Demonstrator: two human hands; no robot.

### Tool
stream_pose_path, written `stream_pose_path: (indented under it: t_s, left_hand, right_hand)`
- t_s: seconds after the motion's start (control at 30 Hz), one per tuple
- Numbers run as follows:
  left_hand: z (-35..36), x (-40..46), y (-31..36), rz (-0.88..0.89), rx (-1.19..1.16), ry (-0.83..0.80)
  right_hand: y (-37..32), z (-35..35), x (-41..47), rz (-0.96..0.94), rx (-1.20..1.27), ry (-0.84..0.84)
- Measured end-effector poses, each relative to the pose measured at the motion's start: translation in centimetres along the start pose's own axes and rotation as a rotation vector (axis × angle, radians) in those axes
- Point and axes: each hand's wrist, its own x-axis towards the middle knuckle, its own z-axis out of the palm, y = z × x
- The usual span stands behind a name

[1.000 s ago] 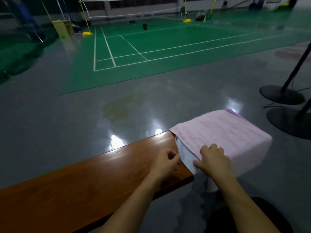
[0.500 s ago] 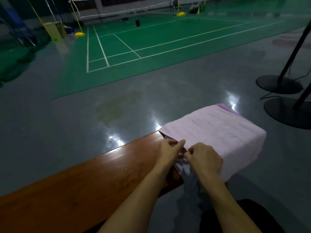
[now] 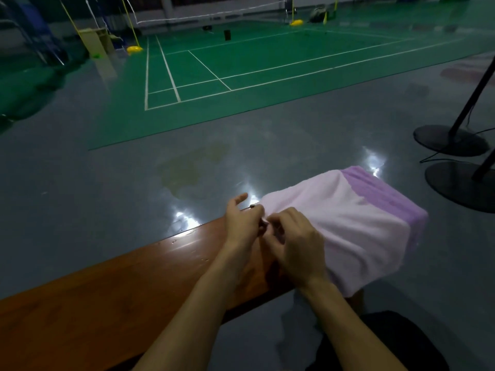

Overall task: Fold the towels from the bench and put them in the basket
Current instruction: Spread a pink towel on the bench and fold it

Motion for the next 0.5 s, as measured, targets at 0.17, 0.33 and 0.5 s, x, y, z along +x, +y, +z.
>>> stream_pose_path:
  t_s: [0.17, 0.33, 0.5]
  left_hand:
    - [-6.9, -0.5, 0.3, 0.097, 0.113, -0.038]
    - [-15.7, -1.8, -1.2, 0.085, 0.155, 0.112]
    - [-25.4, -3.5, -2.4, 0.136, 0.291, 0.244]
  right_hand:
    - [-3.3, 2.6, -0.8, -0.16, 0.201, -0.275]
    - [-5.6, 5.6, -2.3, -0.124, 0.192, -0.463]
    - [-6.0, 8.3, -2.8, -0.041, -0.049, -0.684]
